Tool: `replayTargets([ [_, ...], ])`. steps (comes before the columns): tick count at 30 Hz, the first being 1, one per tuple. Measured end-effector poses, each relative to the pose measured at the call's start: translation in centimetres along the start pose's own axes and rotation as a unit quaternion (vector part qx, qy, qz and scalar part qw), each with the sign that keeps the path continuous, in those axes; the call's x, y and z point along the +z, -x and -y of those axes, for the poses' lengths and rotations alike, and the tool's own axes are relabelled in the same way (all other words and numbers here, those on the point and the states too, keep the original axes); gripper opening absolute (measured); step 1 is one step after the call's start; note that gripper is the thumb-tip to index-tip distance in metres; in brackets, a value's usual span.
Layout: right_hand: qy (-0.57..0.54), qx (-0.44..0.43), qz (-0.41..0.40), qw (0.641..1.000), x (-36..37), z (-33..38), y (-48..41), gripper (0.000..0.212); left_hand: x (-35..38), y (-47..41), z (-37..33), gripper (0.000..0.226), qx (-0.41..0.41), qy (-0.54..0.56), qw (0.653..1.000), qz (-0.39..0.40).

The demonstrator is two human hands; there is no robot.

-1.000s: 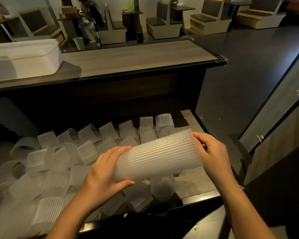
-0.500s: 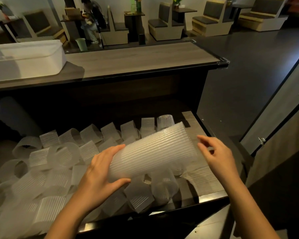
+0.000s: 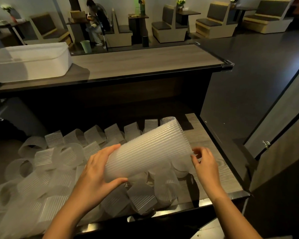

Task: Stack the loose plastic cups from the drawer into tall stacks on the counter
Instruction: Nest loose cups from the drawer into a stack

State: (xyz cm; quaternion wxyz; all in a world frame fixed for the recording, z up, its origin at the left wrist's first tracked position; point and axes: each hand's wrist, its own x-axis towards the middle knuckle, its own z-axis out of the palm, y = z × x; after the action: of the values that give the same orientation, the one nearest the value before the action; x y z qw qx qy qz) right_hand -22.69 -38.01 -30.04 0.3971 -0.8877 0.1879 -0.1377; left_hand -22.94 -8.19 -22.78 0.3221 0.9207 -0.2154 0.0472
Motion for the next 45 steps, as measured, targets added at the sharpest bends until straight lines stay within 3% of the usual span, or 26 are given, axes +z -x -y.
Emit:
replayTargets([
  [3,-0.035,-0.006,-0.050,0.998,-0.7,0.2,-0.4,0.014,-0.1,0.1,0.3,0.079,-0.006,-0.003,1.000,-0.007],
  [7,-0.200,0.041,-0.101,0.974,-3.4,1.3,-0.9,0.010,-0.2,0.1,0.5,0.078,-0.005,-0.013,1.000,-0.011],
  [11,-0.439,0.108,-0.097,0.887,-7.2,3.5,-1.1,0.012,-0.1,0.0,0.5,0.078,0.000,-0.014,1.000,-0.009],
  [13,-0.533,0.095,-0.055,0.839,-8.6,4.5,-0.9,0.016,0.1,0.0,0.4,0.078,0.005,-0.017,1.000,-0.006],
  [14,-0.543,0.079,-0.027,0.835,-9.0,5.1,-0.8,0.019,0.2,-0.1,0.4,0.078,0.008,-0.017,1.000,-0.003],
  [19,-0.471,0.075,0.061,0.877,-8.6,6.6,-0.2,0.010,0.4,-0.4,-0.1,0.078,0.025,-0.017,1.000,0.005],
  [24,-0.361,0.052,0.036,0.931,-8.2,6.3,0.2,0.013,0.3,-0.5,0.0,0.079,0.033,-0.035,0.999,-0.006],
  [39,-0.221,-0.063,0.035,0.973,-6.2,7.2,1.7,0.011,0.6,-0.5,-0.5,0.079,0.040,-0.046,0.998,0.003],
  [43,-0.201,-0.039,-0.008,0.979,-5.2,4.9,0.4,0.018,0.5,-0.3,-0.3,0.080,0.031,-0.044,0.999,-0.001],
  [45,-0.133,-0.002,0.018,0.991,-4.1,2.7,-0.6,0.022,0.5,-0.1,-0.2,0.080,0.027,-0.040,0.999,-0.004],
])
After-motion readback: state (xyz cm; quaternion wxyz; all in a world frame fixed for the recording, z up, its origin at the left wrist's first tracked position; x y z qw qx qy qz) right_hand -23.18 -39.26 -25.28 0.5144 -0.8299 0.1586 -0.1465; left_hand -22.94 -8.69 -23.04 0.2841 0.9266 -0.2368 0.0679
